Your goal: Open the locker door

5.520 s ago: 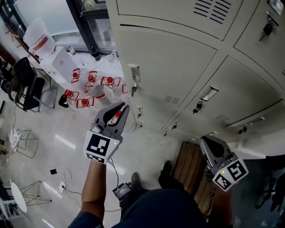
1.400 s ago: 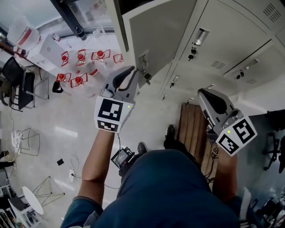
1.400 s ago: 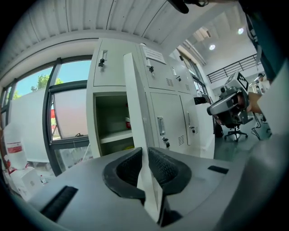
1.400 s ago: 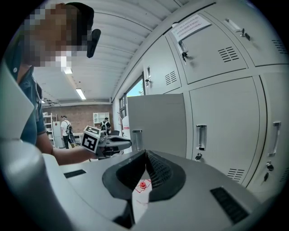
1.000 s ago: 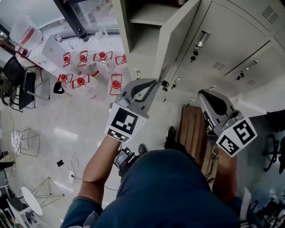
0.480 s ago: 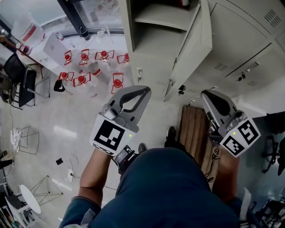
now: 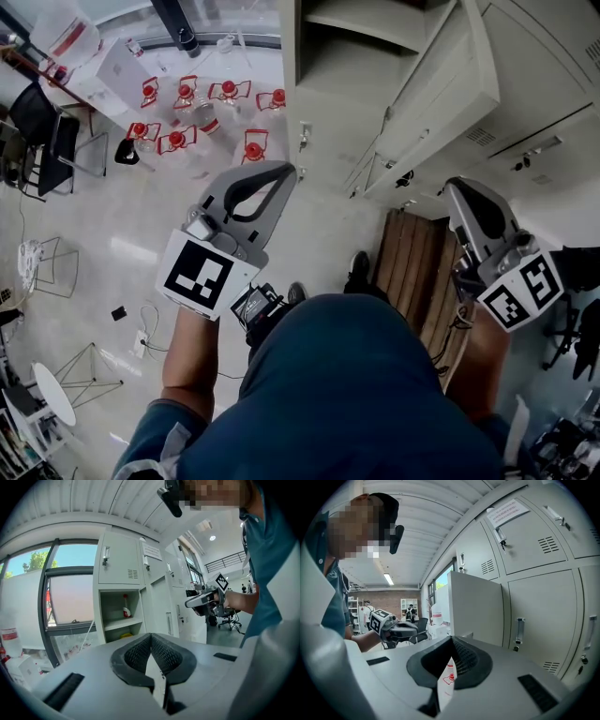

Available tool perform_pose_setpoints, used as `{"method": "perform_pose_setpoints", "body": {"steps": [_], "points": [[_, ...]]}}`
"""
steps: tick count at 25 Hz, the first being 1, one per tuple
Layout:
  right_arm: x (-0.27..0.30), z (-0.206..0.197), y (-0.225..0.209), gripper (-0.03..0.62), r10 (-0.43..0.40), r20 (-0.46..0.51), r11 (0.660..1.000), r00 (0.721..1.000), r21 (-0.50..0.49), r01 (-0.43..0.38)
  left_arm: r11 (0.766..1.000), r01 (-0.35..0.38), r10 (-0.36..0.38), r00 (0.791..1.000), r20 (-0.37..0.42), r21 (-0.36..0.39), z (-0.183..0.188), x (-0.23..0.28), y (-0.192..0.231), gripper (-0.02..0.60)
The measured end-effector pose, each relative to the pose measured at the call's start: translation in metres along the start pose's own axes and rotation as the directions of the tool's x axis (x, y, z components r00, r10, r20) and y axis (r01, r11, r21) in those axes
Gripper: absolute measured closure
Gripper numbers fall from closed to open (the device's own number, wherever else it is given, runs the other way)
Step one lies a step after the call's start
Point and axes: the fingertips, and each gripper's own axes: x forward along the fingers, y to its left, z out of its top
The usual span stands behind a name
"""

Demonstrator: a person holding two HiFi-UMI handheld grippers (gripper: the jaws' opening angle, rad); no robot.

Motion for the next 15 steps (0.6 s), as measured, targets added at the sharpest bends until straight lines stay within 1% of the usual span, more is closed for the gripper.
{"method": "perform_pose_setpoints", "body": {"steps": [7, 15], "points": [[0.011, -0.001, 0.001, 0.559, -0.002, -0.010, 1.000, 1.000, 0.002, 0.002, 0.999, -0.030, 0.030, 0.999, -0.011, -0.024, -0.014, -0.012, 0.019, 0.565], [0.022, -0.004, 0.007, 0.559, 0.009, -0.020, 1.000, 1.000, 0.009, -0.009, 0.998, -0.036, 0.035, 0.999, -0.021, -0.047, -0.023, -0.019, 0.022, 0.564]]}}
